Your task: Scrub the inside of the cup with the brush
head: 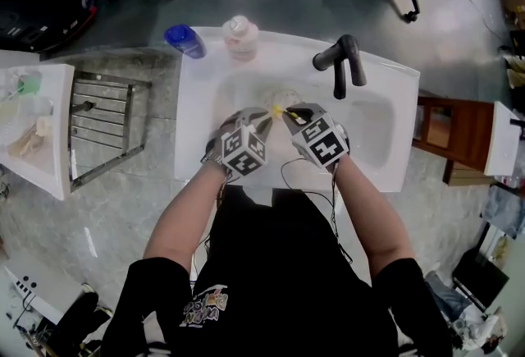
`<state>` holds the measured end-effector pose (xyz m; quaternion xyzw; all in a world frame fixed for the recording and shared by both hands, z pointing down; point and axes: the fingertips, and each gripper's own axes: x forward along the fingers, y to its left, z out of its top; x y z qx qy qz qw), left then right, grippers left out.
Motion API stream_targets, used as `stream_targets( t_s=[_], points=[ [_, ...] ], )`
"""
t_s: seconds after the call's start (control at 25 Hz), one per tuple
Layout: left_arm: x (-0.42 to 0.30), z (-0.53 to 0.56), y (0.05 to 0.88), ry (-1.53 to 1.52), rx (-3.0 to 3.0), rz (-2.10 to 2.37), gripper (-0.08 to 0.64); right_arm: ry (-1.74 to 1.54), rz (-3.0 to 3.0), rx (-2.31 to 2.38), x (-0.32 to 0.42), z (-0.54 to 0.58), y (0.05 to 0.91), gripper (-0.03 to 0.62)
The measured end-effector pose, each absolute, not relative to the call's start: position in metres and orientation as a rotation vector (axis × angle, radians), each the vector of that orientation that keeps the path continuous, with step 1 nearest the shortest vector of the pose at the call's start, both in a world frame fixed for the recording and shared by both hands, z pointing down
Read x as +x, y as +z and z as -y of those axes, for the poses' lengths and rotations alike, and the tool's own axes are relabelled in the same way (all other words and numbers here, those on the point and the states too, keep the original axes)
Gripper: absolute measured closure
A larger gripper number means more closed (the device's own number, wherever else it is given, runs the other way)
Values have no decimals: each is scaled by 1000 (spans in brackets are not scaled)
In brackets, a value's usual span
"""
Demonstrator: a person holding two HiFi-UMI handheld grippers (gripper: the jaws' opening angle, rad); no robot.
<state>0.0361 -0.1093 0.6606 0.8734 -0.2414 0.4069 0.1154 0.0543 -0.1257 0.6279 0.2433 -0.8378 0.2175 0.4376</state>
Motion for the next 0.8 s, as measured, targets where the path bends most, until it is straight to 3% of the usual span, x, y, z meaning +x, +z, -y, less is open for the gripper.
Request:
stream_targets(
  t_s=[0.8],
  points=[
    [36,109,661,1189,2563,709,511,174,1920,542,75,146,632,554]
  ],
)
